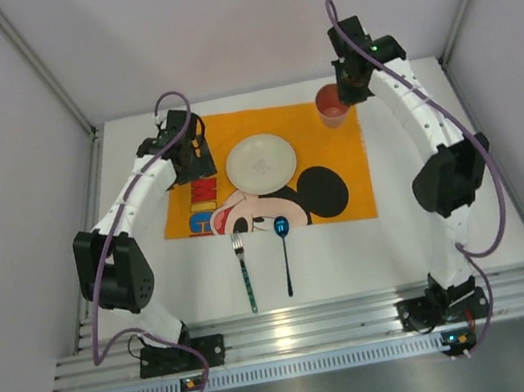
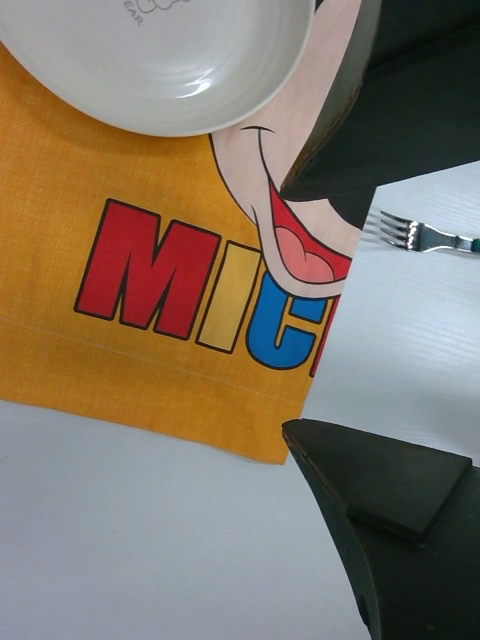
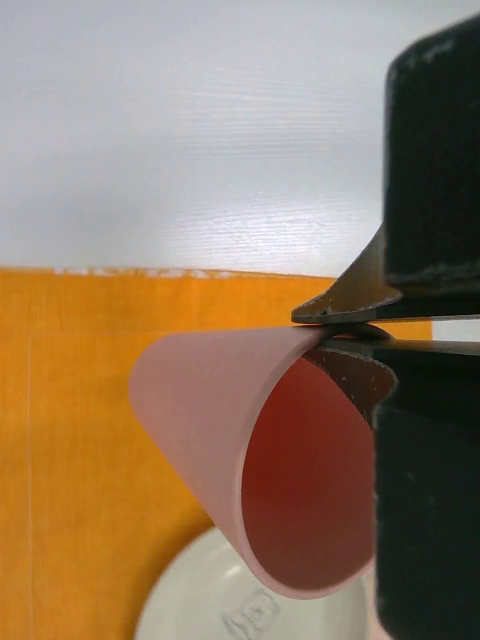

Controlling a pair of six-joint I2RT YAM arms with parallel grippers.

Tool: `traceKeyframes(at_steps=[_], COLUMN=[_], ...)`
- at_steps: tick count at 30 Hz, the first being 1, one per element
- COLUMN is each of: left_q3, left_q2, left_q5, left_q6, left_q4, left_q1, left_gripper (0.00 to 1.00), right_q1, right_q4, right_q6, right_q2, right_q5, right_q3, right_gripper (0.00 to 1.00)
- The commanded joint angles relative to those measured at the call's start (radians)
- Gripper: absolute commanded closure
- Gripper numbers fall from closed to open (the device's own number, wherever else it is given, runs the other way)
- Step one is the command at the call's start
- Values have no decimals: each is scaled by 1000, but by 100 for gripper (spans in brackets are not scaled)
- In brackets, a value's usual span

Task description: Set the dinner table for one person

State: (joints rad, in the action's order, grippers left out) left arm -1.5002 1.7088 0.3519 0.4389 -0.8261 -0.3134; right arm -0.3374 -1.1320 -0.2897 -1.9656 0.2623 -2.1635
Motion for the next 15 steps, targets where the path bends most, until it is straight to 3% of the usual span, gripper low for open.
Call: traceKeyframes(at_steps=[1, 4, 9, 15], left_q3=[37, 57, 40, 57], left_q2=[-81, -87, -78, -74], left_q5=[-36, -42, -90, -94], left_q6=[-2, 17, 50, 70], left_q4=[7, 1, -25, -36], left_q1=[5, 5, 5, 5], left_gripper=[5, 5, 6, 7], right_q1=[55, 90, 95, 97], right_q4=[-15, -2, 118, 143], right_q6=[-9, -29, -58, -80], right_q2=[-116, -219, -246, -289], right_q5=[11, -53, -165, -218], right_q3=[-146, -237, -131, -71], right_gripper=[100, 100, 100, 100])
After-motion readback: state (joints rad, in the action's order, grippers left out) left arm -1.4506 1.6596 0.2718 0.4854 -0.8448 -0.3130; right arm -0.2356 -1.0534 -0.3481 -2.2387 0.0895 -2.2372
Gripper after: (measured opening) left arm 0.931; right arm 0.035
